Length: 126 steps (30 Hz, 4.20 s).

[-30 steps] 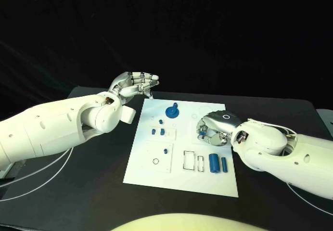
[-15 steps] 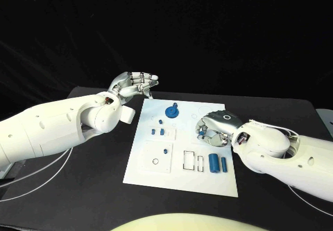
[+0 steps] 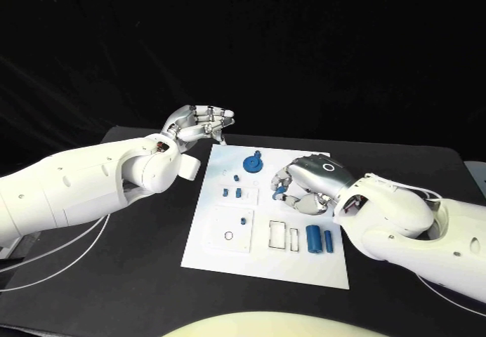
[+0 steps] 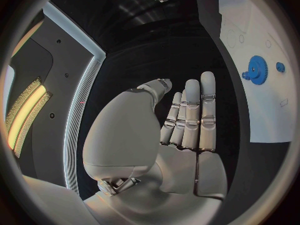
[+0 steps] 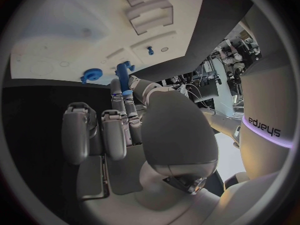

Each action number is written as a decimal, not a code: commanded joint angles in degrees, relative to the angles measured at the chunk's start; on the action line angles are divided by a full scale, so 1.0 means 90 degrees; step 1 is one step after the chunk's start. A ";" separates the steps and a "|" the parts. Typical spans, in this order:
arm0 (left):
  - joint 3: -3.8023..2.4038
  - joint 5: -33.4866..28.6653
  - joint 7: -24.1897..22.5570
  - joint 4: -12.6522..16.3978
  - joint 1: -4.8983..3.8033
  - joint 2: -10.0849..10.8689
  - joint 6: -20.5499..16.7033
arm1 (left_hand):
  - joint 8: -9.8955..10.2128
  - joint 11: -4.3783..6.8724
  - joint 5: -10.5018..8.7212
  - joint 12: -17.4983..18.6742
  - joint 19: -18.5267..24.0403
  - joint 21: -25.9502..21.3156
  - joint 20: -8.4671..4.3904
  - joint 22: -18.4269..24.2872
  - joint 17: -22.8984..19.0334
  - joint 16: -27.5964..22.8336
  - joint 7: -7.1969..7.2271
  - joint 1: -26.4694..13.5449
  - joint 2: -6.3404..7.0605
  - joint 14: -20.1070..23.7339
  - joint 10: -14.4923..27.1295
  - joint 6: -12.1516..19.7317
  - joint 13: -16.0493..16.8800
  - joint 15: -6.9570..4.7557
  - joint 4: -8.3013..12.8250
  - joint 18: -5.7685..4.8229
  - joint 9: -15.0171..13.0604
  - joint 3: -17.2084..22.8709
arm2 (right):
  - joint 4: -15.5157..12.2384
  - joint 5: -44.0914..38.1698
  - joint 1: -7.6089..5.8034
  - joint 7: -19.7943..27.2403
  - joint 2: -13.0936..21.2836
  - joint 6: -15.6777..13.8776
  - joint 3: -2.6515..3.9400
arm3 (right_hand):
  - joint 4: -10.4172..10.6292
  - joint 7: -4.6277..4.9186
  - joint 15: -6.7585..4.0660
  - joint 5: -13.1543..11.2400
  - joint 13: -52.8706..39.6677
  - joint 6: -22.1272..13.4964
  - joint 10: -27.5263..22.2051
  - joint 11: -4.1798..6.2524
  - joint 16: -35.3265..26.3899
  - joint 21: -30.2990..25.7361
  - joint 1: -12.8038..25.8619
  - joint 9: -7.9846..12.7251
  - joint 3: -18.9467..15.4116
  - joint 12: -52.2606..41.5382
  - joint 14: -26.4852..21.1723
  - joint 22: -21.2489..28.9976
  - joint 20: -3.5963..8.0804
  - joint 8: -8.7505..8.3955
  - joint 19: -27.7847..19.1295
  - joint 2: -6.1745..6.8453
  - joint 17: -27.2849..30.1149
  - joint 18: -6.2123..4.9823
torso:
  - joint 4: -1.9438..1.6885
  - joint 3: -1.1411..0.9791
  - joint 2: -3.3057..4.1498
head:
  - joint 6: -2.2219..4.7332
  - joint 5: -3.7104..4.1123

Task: Assemble the parts on the task board

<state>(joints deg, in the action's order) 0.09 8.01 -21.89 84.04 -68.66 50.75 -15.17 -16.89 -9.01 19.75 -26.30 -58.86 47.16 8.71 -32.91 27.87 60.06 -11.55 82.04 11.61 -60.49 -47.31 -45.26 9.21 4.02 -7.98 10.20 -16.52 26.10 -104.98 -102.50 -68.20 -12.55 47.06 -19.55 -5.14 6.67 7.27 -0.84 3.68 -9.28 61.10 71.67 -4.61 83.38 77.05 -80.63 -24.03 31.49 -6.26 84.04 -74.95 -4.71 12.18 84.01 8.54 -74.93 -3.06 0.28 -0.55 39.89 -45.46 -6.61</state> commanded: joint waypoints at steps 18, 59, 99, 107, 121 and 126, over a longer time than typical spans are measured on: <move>-0.0004 -0.0004 -0.0032 -0.0026 -0.0005 -0.0157 0.0119 | -0.0035 0.0002 -0.0001 -0.0057 0.0052 -0.0032 -0.0004 0.0005 -0.0011 -0.0014 -0.0151 0.0010 -0.0009 0.0033 0.0059 0.0062 0.0009 -0.0005 0.0050 0.0041 0.0001 -0.0007 | 0.0609 0.0061 0.0846 0.0437 -0.1421 -0.0338 -0.0137 | -0.0332 0.0028 -0.0041 0.0102 -0.0004 -0.0013 0.0216 0.0150 0.0033 0.0007 -0.0021 -0.0017 0.0295 0.0080 0.0351 -0.1035 0.0023 0.0008 0.0220 0.0009 -0.0068 0.0053 | -0.0004 0.0010 0.0010 | -0.0083 -0.0359; 0.0002 -0.0001 -0.0009 -0.0037 -0.0006 -0.0159 0.0125 | -0.0043 0.0001 -0.0002 -0.0069 0.0053 -0.0029 -0.0003 0.0003 -0.0014 -0.0011 -0.0152 0.0008 -0.0011 0.0036 0.0065 0.0065 0.0010 -0.0004 0.0055 0.0041 0.0000 -0.0004 | 0.1112 -0.0277 0.1061 0.0280 -0.1810 0.0113 -0.0210 | -0.0348 0.0060 -0.0012 0.0118 0.0001 -0.0094 0.0177 0.0116 0.0024 -0.0037 0.0116 -0.0022 0.0303 0.0155 0.0346 -0.1024 0.0004 -0.0031 0.0205 0.0037 -0.0041 0.0046 | 0.0007 0.0002 0.0012 | -0.0189 -0.0490; 0.0008 0.0003 0.0004 -0.0088 -0.0005 -0.0166 0.0124 | -0.0061 -0.0001 -0.0003 -0.0097 0.0058 -0.0024 -0.0001 -0.0001 -0.0021 -0.0004 -0.0154 -0.0004 -0.0018 0.0042 0.0084 0.0077 0.0014 -0.0001 0.0063 0.0040 -0.0001 0.0003 | 0.0815 -0.0295 0.1065 0.0300 -0.1549 -0.0723 -0.0216 | 0.0812 0.0045 0.0322 0.0452 0.0565 -0.1375 -0.2237 -0.0289 -0.0393 -0.2781 -0.0159 0.0295 -0.3343 -0.0316 0.0014 0.0286 -0.0300 -0.0856 -0.0422 0.0095 0.0833 -0.0396 | 0.0010 -0.0005 -0.0002 | -0.0142 -0.0423; 0.0028 0.0002 -0.0002 -0.0117 -0.0004 -0.0165 0.0126 | -0.0061 -0.0001 -0.0003 -0.0097 0.0058 -0.0024 -0.0001 -0.0001 -0.0021 -0.0004 -0.0154 -0.0004 -0.0018 0.0042 0.0084 0.0077 0.0014 -0.0001 0.0063 0.0040 -0.0001 0.0003 | 0.0225 0.0616 0.0745 0.0719 -0.0482 -0.1352 -0.0113 | 0.1082 0.0223 0.0143 0.0472 0.0407 -0.0814 -0.1108 -0.0073 -0.0309 -0.1961 -0.0589 0.0252 -0.3261 -0.1117 0.0147 -0.0073 -0.0151 -0.0577 -0.0096 -0.0259 0.0644 -0.0250 | 0.0051 0.0001 -0.0050 | -0.0002 -0.0176; 0.0082 -0.0001 -0.0017 -0.0094 -0.0002 -0.0125 0.0120 | -0.0066 -0.0002 -0.0003 -0.0105 0.0060 -0.0023 -0.0001 -0.0002 -0.0024 -0.0001 -0.0155 -0.0007 -0.0017 0.0043 0.0091 0.0082 0.0014 0.0000 0.0066 0.0040 -0.0001 0.0004 | -0.0460 0.2987 0.0432 -0.0086 0.1602 -0.0630 -0.0166 | 0.1111 -0.0176 -0.0231 0.0994 -0.7061 -0.0657 0.1142 0.0390 0.0415 0.0664 0.0521 -0.0489 -0.3723 -0.7870 0.0507 -0.1390 0.0197 0.0757 0.0489 -0.0371 -0.0824 0.0190 | 0.0212 -0.0004 -0.0167 | 0.0123 0.0633; 0.0089 -0.0001 -0.0020 -0.0093 -0.0001 -0.0115 0.0123 | -0.0066 -0.0002 -0.0003 -0.0105 0.0060 -0.0023 -0.0001 -0.0002 -0.0024 -0.0001 -0.0155 -0.0007 -0.0017 0.0043 0.0091 0.0082 0.0014 0.0000 0.0066 0.0040 -0.0001 0.0004 | -0.0718 0.2736 0.0556 -0.0689 0.1906 -0.0541 -0.0212 | 0.1112 -0.0179 -0.0228 0.1160 -0.7695 -0.0772 0.1335 0.0390 0.0506 0.0964 0.0786 -0.0608 -0.3946 -0.8328 0.0545 -0.1511 0.0194 0.0919 0.0555 -0.0424 -0.1038 0.0246 | 0.0249 -0.0006 -0.0187 | 0.0095 0.0764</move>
<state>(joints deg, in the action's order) 0.92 8.03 -21.55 83.03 -68.64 49.77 -14.85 -17.22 -9.01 19.75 -27.07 -58.86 47.16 8.71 -32.91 27.73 60.06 -11.45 82.04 11.61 -60.49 -46.91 -44.95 9.27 4.02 -7.66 10.20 -16.52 26.10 -110.90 -78.59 -63.43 -13.13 64.14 -26.69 -7.04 16.61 5.67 -2.87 13.88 -74.93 54.49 83.38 -1.18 87.59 85.39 -74.03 -29.41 -3.77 -80.86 84.05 -74.94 -2.84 20.32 84.01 4.52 -74.95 -1.37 2.19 -0.58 38.40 -44.45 -0.48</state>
